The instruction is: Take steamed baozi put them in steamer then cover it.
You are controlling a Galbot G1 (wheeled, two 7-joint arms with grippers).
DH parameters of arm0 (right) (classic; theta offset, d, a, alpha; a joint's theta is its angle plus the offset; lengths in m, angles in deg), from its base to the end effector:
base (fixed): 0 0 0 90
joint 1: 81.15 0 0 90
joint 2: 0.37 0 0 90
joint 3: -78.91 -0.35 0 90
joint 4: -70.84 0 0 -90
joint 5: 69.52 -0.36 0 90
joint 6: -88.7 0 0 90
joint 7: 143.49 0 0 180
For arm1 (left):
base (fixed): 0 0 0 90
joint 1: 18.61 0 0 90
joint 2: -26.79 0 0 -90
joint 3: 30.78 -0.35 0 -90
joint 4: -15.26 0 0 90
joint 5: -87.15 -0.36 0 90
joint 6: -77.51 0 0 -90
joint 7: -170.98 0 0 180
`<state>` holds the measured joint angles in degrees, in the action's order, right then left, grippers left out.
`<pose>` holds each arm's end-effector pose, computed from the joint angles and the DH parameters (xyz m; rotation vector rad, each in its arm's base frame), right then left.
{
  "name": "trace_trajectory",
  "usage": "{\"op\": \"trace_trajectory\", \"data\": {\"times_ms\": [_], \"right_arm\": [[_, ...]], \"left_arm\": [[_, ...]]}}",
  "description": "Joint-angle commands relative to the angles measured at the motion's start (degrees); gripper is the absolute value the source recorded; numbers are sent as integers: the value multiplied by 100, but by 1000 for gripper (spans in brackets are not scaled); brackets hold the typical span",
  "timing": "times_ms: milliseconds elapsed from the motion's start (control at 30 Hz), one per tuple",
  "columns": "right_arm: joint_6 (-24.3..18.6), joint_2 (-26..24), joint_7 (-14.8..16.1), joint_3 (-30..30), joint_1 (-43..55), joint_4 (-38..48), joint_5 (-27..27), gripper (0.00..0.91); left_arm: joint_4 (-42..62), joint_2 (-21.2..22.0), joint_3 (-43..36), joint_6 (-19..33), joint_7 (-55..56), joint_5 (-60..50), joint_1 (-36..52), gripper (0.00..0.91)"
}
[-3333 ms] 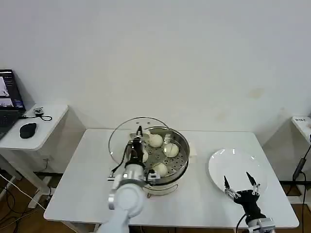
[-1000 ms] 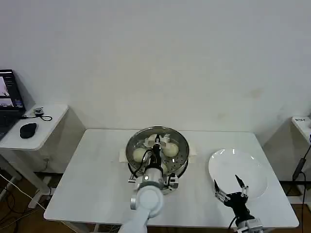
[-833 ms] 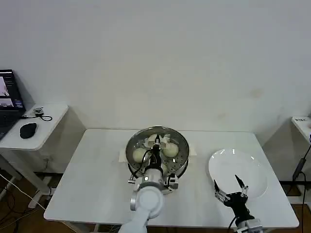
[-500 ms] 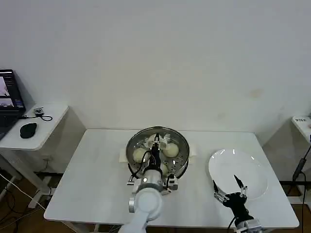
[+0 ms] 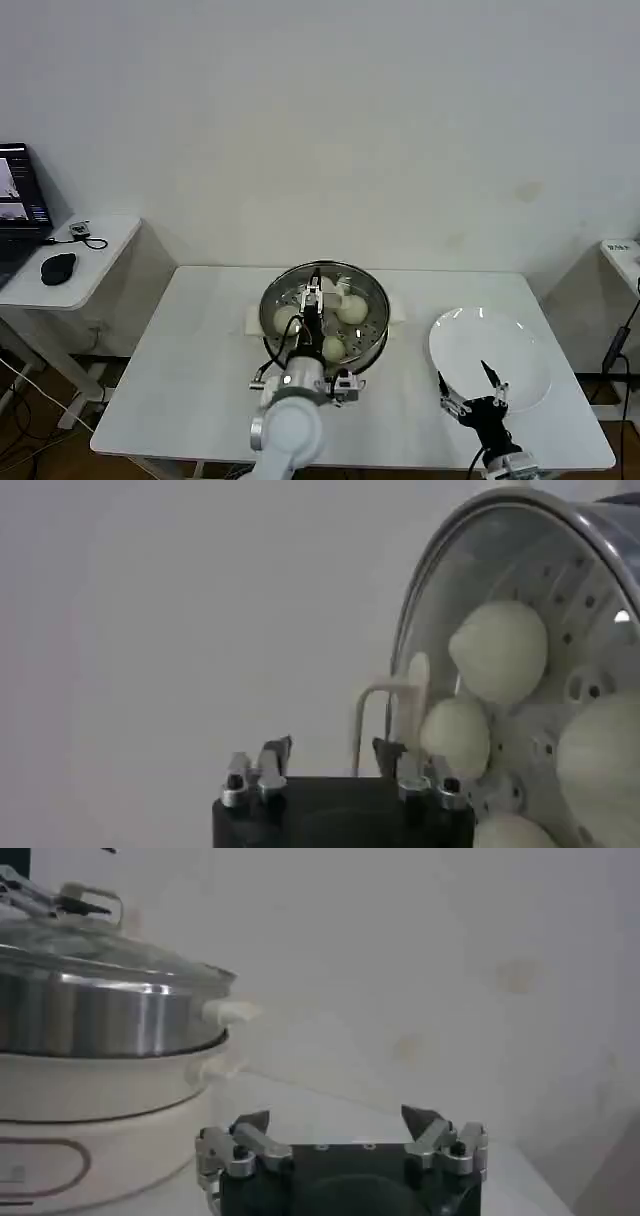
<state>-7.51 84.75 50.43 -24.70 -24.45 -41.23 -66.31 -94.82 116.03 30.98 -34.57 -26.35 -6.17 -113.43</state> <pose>0.1572 -0.0965 -0.3513 0.1347 -3.0057 0.3596 0.2776 -0.1570 -0.2527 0.1660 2.2654 2.1069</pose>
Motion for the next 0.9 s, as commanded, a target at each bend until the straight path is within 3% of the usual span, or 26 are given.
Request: {"op": "trace_trajectory", "data": {"times_ms": [33, 300, 400, 500, 633, 700, 767, 833, 900], "right_arm": [[0, 8, -6, 10, -15, -9, 19, 907], [13, -16, -10, -11, -65, -84, -3, 907], [17, -27, -12, -17, -90, -103, -18, 907], [29, -53, -14, -30, -151, -166, -85, 907], [143, -139, -35, -27, -246, -255, -266, 907], [219, -192, -50, -9, -326, -306, -336, 907], [272, -275, -61, 2, -443, -390, -439, 907], [285, -354, -64, 4, -559, -467, -589, 907], [284, -438, -74, -4, -639, -498, -673, 907]], "left_arm": [[-712, -395, -3, 57, -3, 301, -427, 907], [-1781, -913, 458, 153, 238, 1402, -1086, 907], [-2281, -1187, 843, 180, 551, 2411, -1530, 907], [-2551, -1491, 1373, 286, 1291, 4278, -2043, 907], [-2291, -1589, 2521, 1334, 2731, 8556, -2544, 907], [-1954, -1487, 2871, 1779, 3110, 9979, -2680, 907], [-1641, -1421, 3128, 1947, 3249, 10570, -2864, 907], [-1156, -1414, 3319, 2800, 3364, 10685, -3119, 907], [-875, -1390, 3471, 3093, 3212, 10534, -3346, 907]]}}
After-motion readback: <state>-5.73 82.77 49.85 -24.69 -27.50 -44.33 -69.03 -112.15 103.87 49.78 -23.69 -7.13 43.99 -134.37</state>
